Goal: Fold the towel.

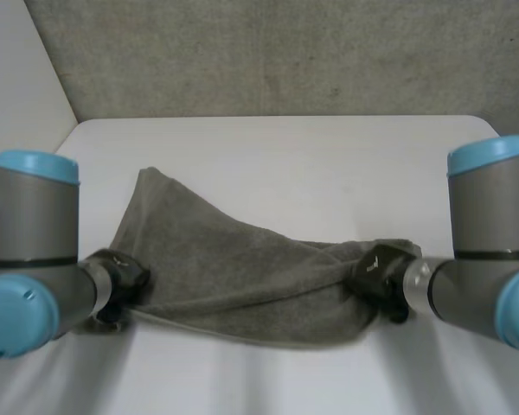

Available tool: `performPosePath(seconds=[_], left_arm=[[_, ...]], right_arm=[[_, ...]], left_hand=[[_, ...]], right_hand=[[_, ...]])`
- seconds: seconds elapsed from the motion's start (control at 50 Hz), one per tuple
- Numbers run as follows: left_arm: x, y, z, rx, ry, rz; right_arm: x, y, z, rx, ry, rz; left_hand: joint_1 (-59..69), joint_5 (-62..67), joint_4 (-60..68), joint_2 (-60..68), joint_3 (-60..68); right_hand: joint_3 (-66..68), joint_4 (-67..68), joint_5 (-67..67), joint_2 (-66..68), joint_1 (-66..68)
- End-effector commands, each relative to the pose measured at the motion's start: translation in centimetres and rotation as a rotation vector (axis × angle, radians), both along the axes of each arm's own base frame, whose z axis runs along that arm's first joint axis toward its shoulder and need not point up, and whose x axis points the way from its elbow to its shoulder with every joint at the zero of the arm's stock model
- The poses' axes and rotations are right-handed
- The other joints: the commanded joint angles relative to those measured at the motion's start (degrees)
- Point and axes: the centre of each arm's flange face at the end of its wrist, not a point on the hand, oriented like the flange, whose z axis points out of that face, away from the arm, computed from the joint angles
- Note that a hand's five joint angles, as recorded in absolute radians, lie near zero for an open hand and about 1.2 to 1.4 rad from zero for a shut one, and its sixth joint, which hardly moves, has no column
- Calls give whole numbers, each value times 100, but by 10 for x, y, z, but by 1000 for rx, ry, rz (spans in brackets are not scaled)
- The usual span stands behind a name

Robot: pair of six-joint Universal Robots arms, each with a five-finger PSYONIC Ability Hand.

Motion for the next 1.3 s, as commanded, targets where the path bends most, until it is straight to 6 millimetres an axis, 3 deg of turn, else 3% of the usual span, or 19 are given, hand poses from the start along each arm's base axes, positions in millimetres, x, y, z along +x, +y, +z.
performPosePath(seconds=[0.02,0.04,0.08,0.1,0.12,0.14,0.18,0.2,0.24,0.32,0.42,0.46,0.54,0.64,0.8,0.9,1.02,1.14,1.3], left_arm=[[-35,-84,56,-344,109,-1],[-35,-84,56,-345,110,-1],[-55,-118,115,-629,231,-12],[-55,-118,115,-631,232,-12],[-63,-130,151,-800,311,-14],[-63,-130,151,-802,311,-14],[-73,-138,225,-1144,495,-18],[-73,-138,225,-1145,496,-18],[-77,-135,269,-1365,678,-45],[-77,-128,282,-1412,778,-92],[-76,-131,235,-1209,726,-97],[-80,-131,189,-1059,690,-107],[-79,-128,147,-939,646,-98],[-68,-110,70,-712,555,-62],[-54,-75,-1,-490,459,-36],[-47,-59,-21,-416,412,-35],[-42,-45,-29,-384,361,-52],[-37,-46,-26,-400,349,-43],[-29,-57,-25,-434,352,-15]], right_arm=[[28,-70,67,-383,-245,-86],[28,-71,68,-384,-246,-86],[36,-100,121,-645,-426,-143],[36,-100,122,-646,-427,-144],[35,-111,152,-791,-523,-180],[35,-111,152,-793,-524,-181],[29,-112,217,-1076,-718,-213],[26,-108,240,-1187,-787,-212],[23,-102,257,-1273,-846,-205],[21,-97,258,-1294,-854,-196],[26,-94,210,-1080,-746,-151],[26,-95,195,-1023,-717,-145],[24,-95,166,-922,-663,-135],[21,-90,103,-736,-579,-119],[9,-69,29,-458,-439,-126],[-14,-66,26,-379,-363,-181],[-38,-60,45,-338,-345,-244],[-56,-61,63,-373,-362,-287],[-67,-60,55,-333,-372,-338]], left_hand=[[1340,1132,1029,1029,1038],[1340,1132,1029,1029,1038],[1340,1132,1029,1029,1038],[1340,1132,1029,1029,1038],[1340,1132,1029,1029,1038],[1340,1132,1029,1029,1038],[1340,1132,1029,1029,1038],[1340,1132,1029,1029,1038],[1340,1132,1029,1029,1038],[1340,1132,1029,1029,1038],[1340,1132,1029,1029,1038],[1340,1132,1029,1029,1038],[1340,1132,1029,1029,1038],[1340,1132,1029,1029,1038],[1340,1132,1029,1029,1038],[1340,1132,1029,1029,1038],[-1158,-1365,-1469,-1468,-1460],[-2005,-2213,-2317,-2316,-2307],[-2544,-2751,-2855,-2854,-2845]], right_hand=[[1202,1166,1370,1298,2416],[1202,1166,1370,1298,2416],[1202,1166,1370,1298,2416],[1202,1166,1370,1298,2416],[1202,1166,1370,1298,2416],[1202,1166,1370,1298,2416],[1202,1166,1370,1298,2416],[1202,1166,1370,1298,2416],[1202,1166,1370,1298,2416],[1202,1166,1370,1298,2416],[1202,1166,1370,1298,2416],[1202,1166,1370,1298,2416],[1202,1166,1370,1298,2416],[1202,1166,1370,1298,2416],[1202,1166,1370,1298,2416],[1202,1166,1370,1298,2416],[1202,1166,1370,1298,2416],[1202,1166,1370,1298,2416],[1202,1166,1370,1298,2416]])
